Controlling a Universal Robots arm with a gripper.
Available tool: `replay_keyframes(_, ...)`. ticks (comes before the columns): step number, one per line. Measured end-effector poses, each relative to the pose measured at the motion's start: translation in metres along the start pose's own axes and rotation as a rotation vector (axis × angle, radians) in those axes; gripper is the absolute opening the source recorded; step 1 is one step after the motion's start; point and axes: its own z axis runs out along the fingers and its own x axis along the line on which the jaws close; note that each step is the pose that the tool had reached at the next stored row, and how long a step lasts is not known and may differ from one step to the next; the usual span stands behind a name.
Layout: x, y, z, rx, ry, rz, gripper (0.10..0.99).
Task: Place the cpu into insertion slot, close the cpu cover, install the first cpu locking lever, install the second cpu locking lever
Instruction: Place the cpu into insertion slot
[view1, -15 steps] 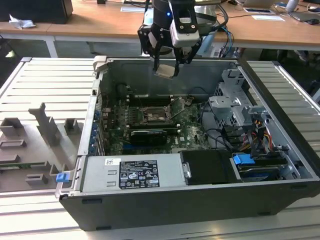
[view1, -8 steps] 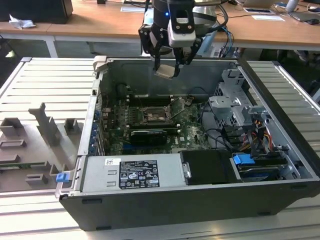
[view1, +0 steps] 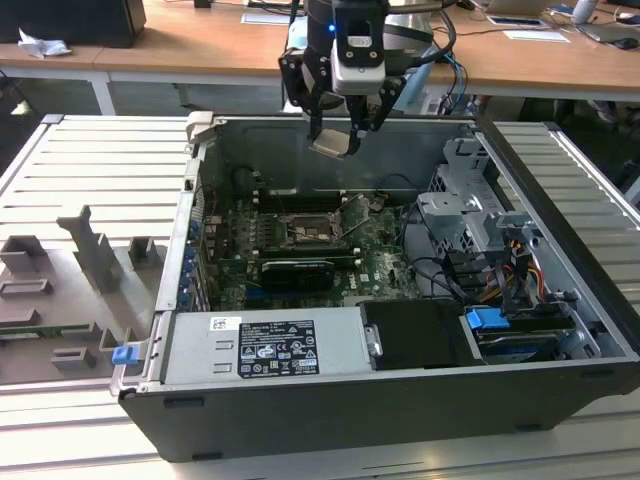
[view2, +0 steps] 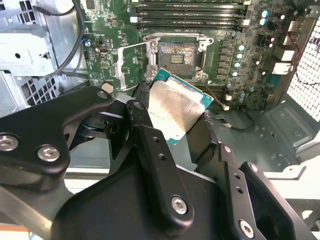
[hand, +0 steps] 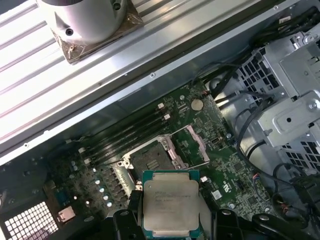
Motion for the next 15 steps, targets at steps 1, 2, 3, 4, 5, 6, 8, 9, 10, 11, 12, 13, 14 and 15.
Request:
replay_keyframes(1,0.0,0.0,0.0,0.0,-0.0006,0.007,0.537)
replay_keyframes(2,0.0,0.0,0.0001,0.0,-0.0013,0.014,0.537)
replay_keyframes(3,0.0,0.0,0.0001,0.0,-0.0019,0.02,0.537)
replay_keyframes(4,0.0,0.0,0.0001,-0.001,-0.0024,0.026,0.537)
replay_keyframes(5,0.0,0.0,0.0002,-0.001,-0.003,0.033,0.537)
replay_keyframes(6,0.0,0.0,0.0002,-0.001,-0.0038,0.042,0.537)
replay_keyframes(8,0.0,0.0,0.0004,-0.001,-0.006,0.068,0.537)
replay_keyframes(9,0.0,0.0,0.0004,-0.002,-0.0066,0.074,0.537)
replay_keyframes(10,0.0,0.0,0.0005,-0.002,-0.0072,0.08,0.537)
replay_keyframes(11,0.0,0.0,0.0005,-0.002,-0.0078,0.087,0.537)
replay_keyframes(12,0.0,0.0,0.0006,-0.002,-0.009,0.099,0.537)
replay_keyframes(13,0.0,-0.0001,0.0006,-0.002,-0.0095,0.105,0.537)
replay_keyframes(14,0.0,-0.0001,0.0006,-0.002,-0.0101,0.112,0.537)
replay_keyframes(15,0.0,-0.0001,0.0007,-0.002,-0.0112,0.124,0.537)
